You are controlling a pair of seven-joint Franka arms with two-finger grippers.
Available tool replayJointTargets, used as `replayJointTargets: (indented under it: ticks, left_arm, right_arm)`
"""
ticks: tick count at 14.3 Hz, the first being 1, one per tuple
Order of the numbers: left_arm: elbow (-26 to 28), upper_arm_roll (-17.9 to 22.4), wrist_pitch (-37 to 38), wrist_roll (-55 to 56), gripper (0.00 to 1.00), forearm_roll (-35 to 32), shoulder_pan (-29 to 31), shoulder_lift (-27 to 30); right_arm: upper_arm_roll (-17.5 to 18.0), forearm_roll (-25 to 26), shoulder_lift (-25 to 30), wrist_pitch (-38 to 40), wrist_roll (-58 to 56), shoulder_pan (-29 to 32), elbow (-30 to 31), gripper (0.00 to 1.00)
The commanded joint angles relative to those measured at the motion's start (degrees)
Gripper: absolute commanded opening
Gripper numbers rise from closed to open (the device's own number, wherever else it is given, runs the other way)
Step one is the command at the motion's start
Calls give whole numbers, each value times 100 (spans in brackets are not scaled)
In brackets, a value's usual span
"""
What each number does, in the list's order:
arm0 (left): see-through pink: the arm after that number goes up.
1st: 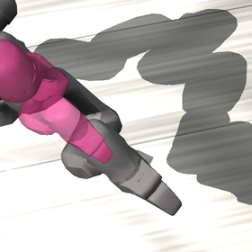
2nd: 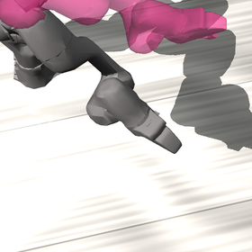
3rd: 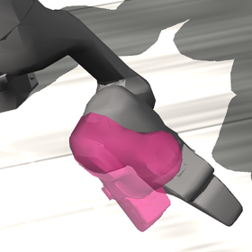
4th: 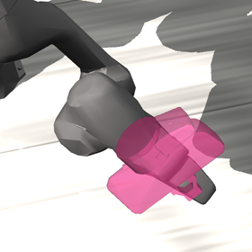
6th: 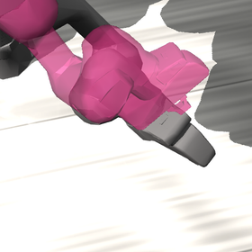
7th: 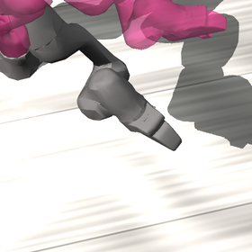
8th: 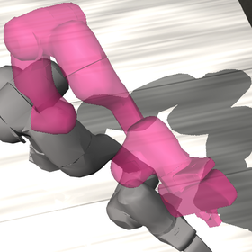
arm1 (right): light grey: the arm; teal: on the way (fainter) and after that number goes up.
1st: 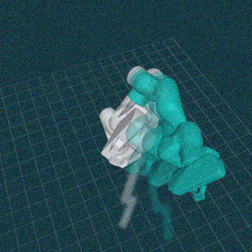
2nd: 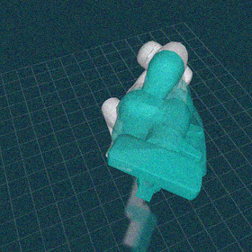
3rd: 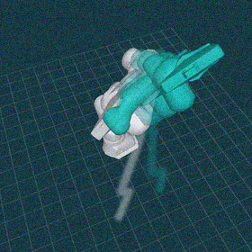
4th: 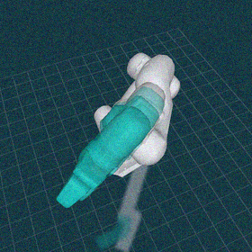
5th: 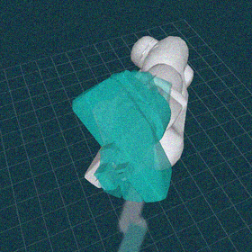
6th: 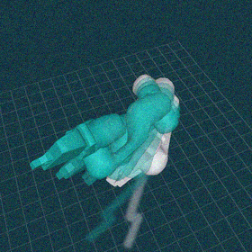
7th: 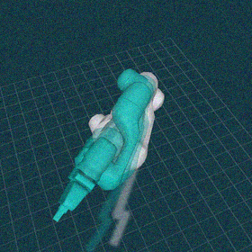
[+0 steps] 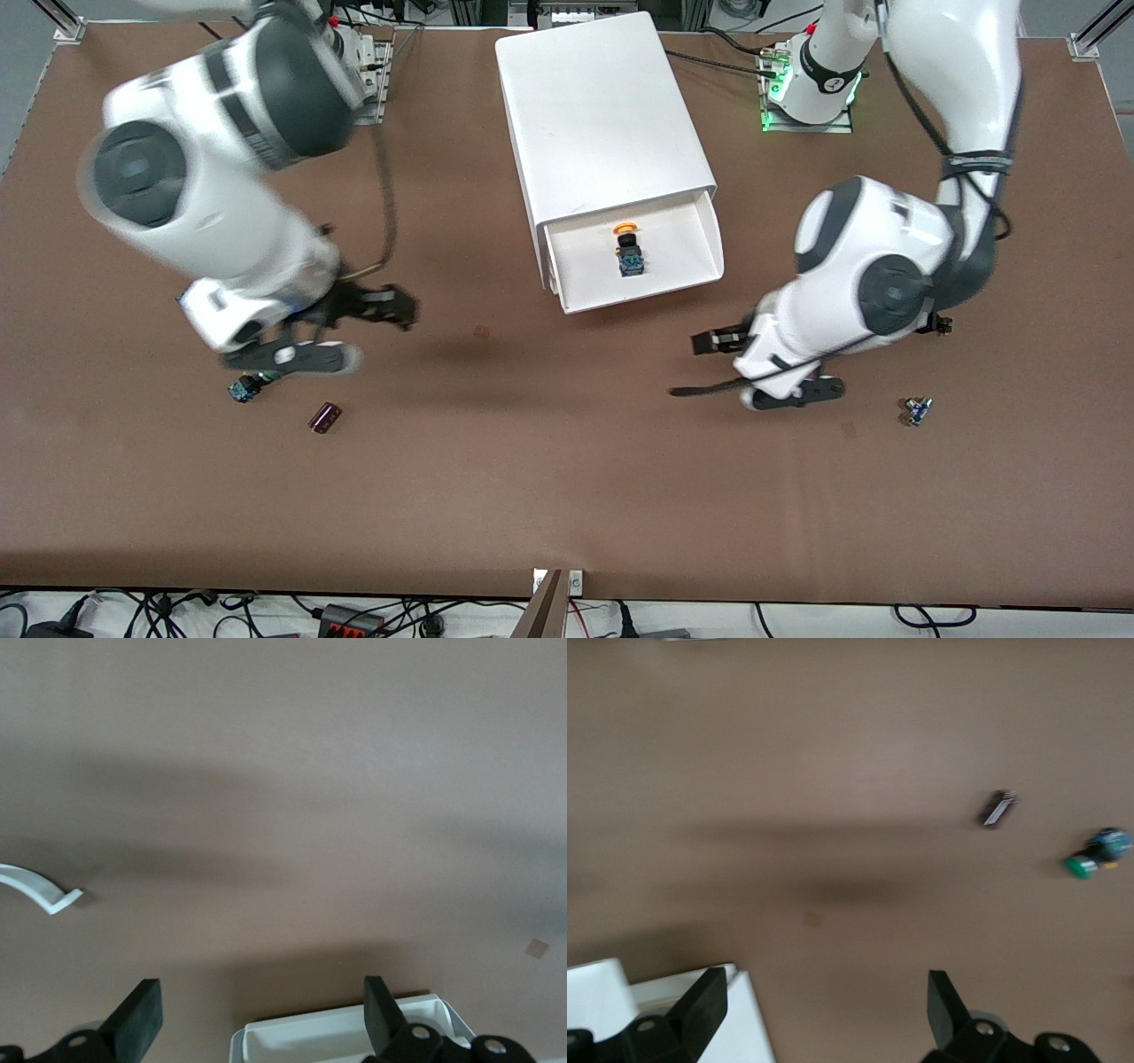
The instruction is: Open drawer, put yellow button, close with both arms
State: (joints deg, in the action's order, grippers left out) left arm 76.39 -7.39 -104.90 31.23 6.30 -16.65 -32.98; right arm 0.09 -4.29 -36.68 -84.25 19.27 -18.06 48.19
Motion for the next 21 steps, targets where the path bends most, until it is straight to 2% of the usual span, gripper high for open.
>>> replayJointTargets:
  ticks: [1, 4, 9, 11, 13, 14, 16, 21]
  left_arm:
    - [201, 36, -276, 802, 100, -314, -461, 55]
    - [253, 36, -303, 1191, 100, -314, -743, 20]
    - [482, 36, -417, 1262, 100, -331, -822, 46]
    - [605, 36, -417, 1262, 100, -331, -831, 81]
    - [859, -17, -409, 1271, 100, -331, -849, 256]
    - [1026, -43, -400, 1297, 100, -331, -892, 361]
    - [1325, -61, -391, 1368, 100, -323, -910, 581]
    - [1958, -579, -356, 1824, 100, -314, -884, 898]
  right_arm:
    - [132, 24, 152, 364, -949, 757, 94, 100]
    - [132, 25, 205, 611, -1004, 1268, 103, 100]
    - [62, 446, 450, 638, -1022, 1427, 233, 100]
    - [79, 516, 940, 297, -1022, 1638, 1047, 100]
    - [88, 517, 1739, -379, -1406, 1823, 2215, 100]
    - [88, 508, 1986, -547, -1574, 1893, 2569, 100]
    - [88, 517, 2252, -584, -1689, 2016, 2809, 100]
    - [88, 543, 2402, -505, -1997, 2158, 2862, 100]
